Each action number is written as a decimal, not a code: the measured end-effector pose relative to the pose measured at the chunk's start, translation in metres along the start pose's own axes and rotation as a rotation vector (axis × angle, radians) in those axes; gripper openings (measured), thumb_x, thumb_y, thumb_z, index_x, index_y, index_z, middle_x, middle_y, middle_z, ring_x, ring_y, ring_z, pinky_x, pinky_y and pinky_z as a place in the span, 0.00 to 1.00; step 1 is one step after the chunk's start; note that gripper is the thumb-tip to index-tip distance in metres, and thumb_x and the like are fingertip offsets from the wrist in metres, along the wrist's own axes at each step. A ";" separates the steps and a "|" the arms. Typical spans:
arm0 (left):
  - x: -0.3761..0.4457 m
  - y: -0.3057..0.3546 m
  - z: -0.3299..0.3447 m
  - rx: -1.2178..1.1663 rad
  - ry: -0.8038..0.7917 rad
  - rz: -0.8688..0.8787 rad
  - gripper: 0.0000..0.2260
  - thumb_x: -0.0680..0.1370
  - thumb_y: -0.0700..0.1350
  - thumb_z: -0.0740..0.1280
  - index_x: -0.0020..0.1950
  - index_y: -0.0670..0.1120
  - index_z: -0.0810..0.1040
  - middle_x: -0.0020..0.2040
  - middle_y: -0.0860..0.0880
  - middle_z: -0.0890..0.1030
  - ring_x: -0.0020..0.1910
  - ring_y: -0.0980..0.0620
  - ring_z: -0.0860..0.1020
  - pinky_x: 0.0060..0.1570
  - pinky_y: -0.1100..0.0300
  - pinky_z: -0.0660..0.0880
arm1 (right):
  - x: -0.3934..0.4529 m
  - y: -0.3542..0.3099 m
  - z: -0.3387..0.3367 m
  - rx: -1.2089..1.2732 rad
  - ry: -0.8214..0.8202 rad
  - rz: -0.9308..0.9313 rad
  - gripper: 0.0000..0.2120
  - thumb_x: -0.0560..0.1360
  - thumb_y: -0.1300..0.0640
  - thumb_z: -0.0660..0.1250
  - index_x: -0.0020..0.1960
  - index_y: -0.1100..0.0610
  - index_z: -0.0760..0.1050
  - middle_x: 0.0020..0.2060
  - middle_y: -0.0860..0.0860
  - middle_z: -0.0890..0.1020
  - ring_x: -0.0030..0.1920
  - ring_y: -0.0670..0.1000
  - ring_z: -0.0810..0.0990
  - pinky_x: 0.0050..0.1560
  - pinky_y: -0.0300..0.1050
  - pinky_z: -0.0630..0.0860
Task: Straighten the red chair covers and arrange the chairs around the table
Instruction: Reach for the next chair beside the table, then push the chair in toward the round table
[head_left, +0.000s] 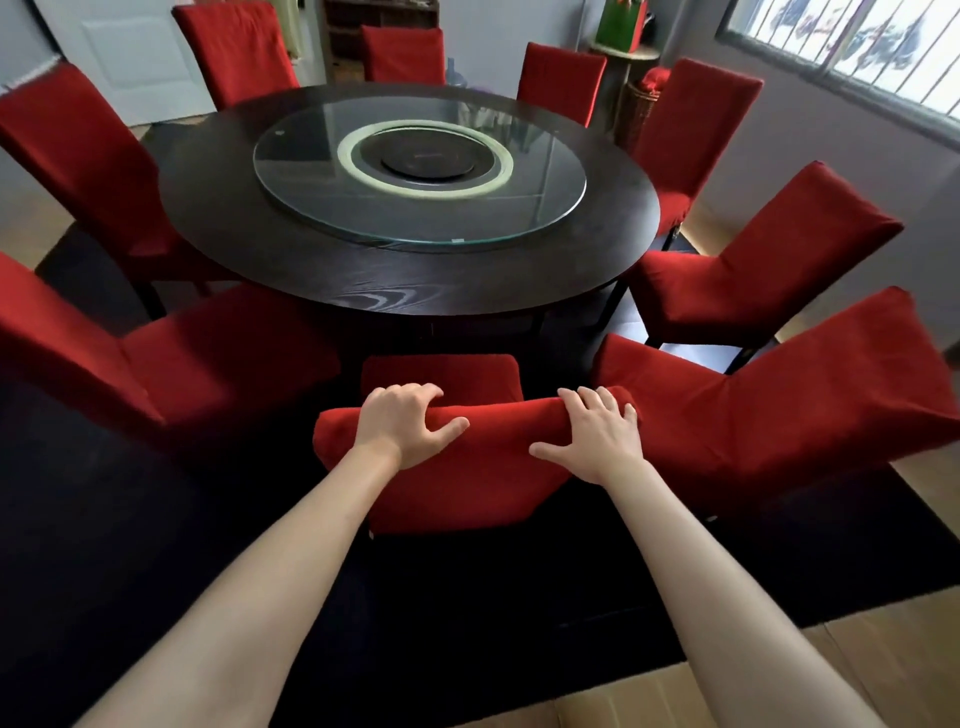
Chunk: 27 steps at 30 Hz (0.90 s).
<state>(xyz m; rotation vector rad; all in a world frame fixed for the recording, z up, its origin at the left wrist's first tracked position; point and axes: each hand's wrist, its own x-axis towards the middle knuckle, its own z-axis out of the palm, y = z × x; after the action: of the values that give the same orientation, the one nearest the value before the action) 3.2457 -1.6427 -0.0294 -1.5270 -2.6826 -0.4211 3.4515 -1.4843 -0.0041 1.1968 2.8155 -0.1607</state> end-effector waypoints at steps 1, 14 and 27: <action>0.003 0.004 -0.001 -0.003 -0.001 0.021 0.29 0.73 0.68 0.60 0.64 0.49 0.77 0.58 0.50 0.81 0.56 0.50 0.79 0.56 0.55 0.70 | -0.003 0.004 -0.002 0.001 0.009 0.016 0.45 0.69 0.29 0.63 0.77 0.49 0.53 0.76 0.53 0.59 0.77 0.56 0.51 0.73 0.63 0.51; 0.044 0.141 0.010 -0.075 0.012 0.284 0.26 0.73 0.65 0.64 0.62 0.47 0.78 0.56 0.49 0.82 0.56 0.48 0.78 0.59 0.53 0.69 | -0.057 0.134 -0.027 0.066 0.074 0.272 0.44 0.69 0.32 0.66 0.77 0.48 0.52 0.76 0.52 0.59 0.76 0.55 0.54 0.72 0.62 0.55; 0.083 0.374 0.066 -0.220 -0.017 0.303 0.27 0.73 0.61 0.68 0.66 0.47 0.75 0.60 0.48 0.80 0.59 0.47 0.76 0.61 0.52 0.68 | -0.082 0.362 -0.045 0.117 0.073 0.311 0.46 0.67 0.38 0.72 0.77 0.48 0.53 0.74 0.49 0.63 0.74 0.54 0.60 0.71 0.61 0.60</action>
<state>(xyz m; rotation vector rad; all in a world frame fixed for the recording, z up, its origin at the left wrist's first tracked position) 3.5270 -1.3755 0.0019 -1.9624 -2.4223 -0.7059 3.7679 -1.2871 0.0255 1.6785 2.6640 -0.2683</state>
